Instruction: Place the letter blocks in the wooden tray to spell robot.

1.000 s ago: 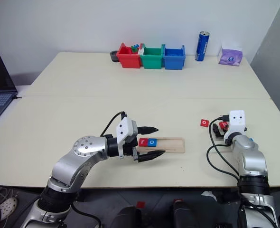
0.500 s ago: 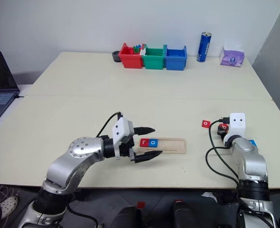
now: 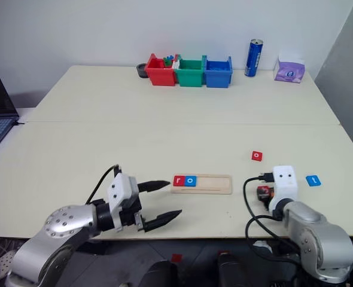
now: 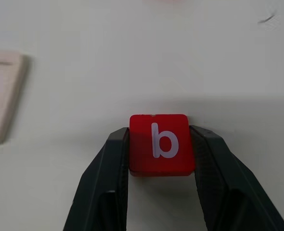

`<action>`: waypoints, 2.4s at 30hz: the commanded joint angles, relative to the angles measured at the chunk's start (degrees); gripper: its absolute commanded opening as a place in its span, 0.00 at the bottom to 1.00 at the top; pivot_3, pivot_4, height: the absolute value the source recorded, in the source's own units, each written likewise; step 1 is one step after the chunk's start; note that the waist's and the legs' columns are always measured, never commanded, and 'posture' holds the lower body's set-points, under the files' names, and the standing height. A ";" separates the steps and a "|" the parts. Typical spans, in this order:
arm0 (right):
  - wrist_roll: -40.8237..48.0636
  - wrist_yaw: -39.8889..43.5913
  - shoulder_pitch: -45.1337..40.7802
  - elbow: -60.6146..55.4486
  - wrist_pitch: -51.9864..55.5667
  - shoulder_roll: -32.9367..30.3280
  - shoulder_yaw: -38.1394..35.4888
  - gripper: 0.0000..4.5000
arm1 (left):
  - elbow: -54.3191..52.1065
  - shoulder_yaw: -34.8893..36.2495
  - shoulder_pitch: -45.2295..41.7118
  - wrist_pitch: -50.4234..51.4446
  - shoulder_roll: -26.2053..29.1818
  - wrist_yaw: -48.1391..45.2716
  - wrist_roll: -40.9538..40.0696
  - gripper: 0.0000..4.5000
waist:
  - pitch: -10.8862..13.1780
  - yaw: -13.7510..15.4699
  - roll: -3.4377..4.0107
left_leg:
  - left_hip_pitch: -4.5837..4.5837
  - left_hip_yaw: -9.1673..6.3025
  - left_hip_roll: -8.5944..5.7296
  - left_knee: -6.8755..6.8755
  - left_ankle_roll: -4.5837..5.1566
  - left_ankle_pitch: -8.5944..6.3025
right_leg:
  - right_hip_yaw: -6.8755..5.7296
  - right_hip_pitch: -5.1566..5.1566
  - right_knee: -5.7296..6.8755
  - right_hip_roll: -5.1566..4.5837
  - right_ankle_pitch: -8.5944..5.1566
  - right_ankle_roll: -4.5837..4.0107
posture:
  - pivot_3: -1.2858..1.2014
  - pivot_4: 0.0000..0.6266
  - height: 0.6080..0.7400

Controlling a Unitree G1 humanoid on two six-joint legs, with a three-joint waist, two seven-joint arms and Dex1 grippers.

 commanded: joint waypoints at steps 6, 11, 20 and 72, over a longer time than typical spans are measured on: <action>3.01 0.58 0.47 1.69 3.20 3.13 0.50 0.88 | -0.98 2.32 2.31 -5.28 2.87 -3.31 -1.59 1.00 | -0.36 0.07 -0.57 | 0.35 0.05 -0.01 -0.04 0.00 -0.01 | -0.03 0.31 -0.07 -0.02 -0.04 -0.07 | 0.52 0.24 1.00; 8.17 7.34 -2.02 0.98 3.20 -8.12 -1.26 0.99 | 1.50 3.14 3.47 -8.90 3.96 -6.24 -1.51 1.00 | -0.32 0.07 -0.50 | 0.45 0.13 0.00 -0.09 0.00 -0.01 | -0.02 0.37 -0.09 -0.05 -0.06 -0.10 | 0.52 0.24 1.00; 3.13 42.71 4.09 20.60 -46.26 -38.65 9.69 0.99 | 3.31 5.83 7.01 -14.59 3.51 -8.33 -2.52 1.00 | -0.06 0.04 -0.37 | 0.36 0.25 -0.05 -0.17 0.08 -0.06 | -0.13 0.38 -0.40 -0.06 -0.09 -0.03 | 0.52 0.24 1.00; -13.60 58.54 -27.26 53.02 -71.66 -18.12 32.69 0.32 | -6.28 13.11 11.71 -8.42 3.01 2.56 -8.81 1.00 | 0.11 0.26 -0.18 | 0.45 0.25 -0.02 -0.07 0.08 -0.06 | -0.09 0.39 -0.11 -0.27 0.01 -0.18 | 0.52 0.24 1.00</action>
